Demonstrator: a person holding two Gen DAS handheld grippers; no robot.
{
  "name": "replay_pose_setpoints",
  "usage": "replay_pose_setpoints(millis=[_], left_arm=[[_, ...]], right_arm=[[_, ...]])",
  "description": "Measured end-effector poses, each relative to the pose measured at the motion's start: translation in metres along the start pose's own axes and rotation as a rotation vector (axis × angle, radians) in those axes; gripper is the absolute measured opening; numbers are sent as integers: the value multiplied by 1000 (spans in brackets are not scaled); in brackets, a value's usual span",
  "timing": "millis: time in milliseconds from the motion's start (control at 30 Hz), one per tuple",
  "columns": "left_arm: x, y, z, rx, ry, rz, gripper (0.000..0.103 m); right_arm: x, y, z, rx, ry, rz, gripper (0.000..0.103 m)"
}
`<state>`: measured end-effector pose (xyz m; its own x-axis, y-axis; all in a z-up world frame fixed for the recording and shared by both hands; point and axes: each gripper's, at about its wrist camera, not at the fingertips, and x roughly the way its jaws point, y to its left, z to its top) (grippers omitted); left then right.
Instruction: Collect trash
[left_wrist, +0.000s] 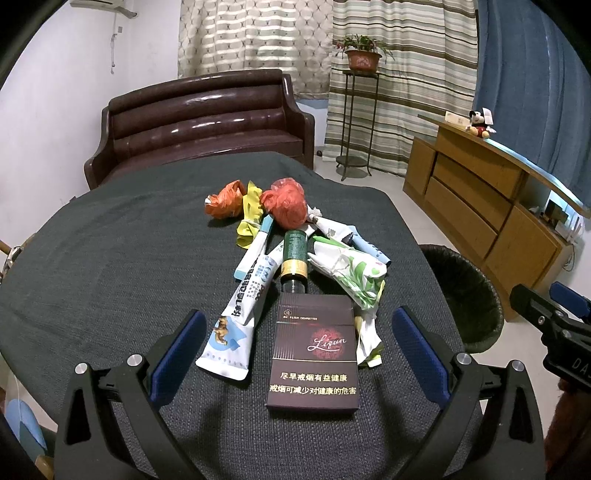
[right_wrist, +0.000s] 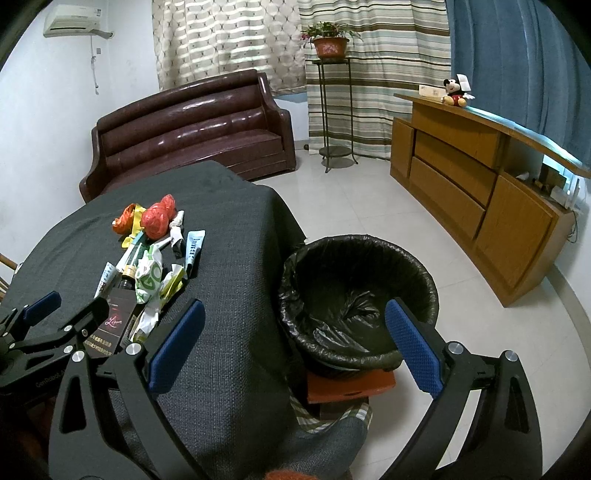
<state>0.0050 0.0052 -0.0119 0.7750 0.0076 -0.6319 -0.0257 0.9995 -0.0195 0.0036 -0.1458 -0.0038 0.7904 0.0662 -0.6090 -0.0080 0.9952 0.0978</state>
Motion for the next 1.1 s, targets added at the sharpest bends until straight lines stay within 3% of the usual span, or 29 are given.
replay_pose_setpoints(millis=[833, 1100], left_arm=[[-1, -6, -11, 7, 7, -16, 97], [-7, 8, -7, 2, -1, 13, 95]], right_arm=[[2, 1, -2, 0, 4, 4, 96], [2, 14, -5, -21, 8, 15, 95]])
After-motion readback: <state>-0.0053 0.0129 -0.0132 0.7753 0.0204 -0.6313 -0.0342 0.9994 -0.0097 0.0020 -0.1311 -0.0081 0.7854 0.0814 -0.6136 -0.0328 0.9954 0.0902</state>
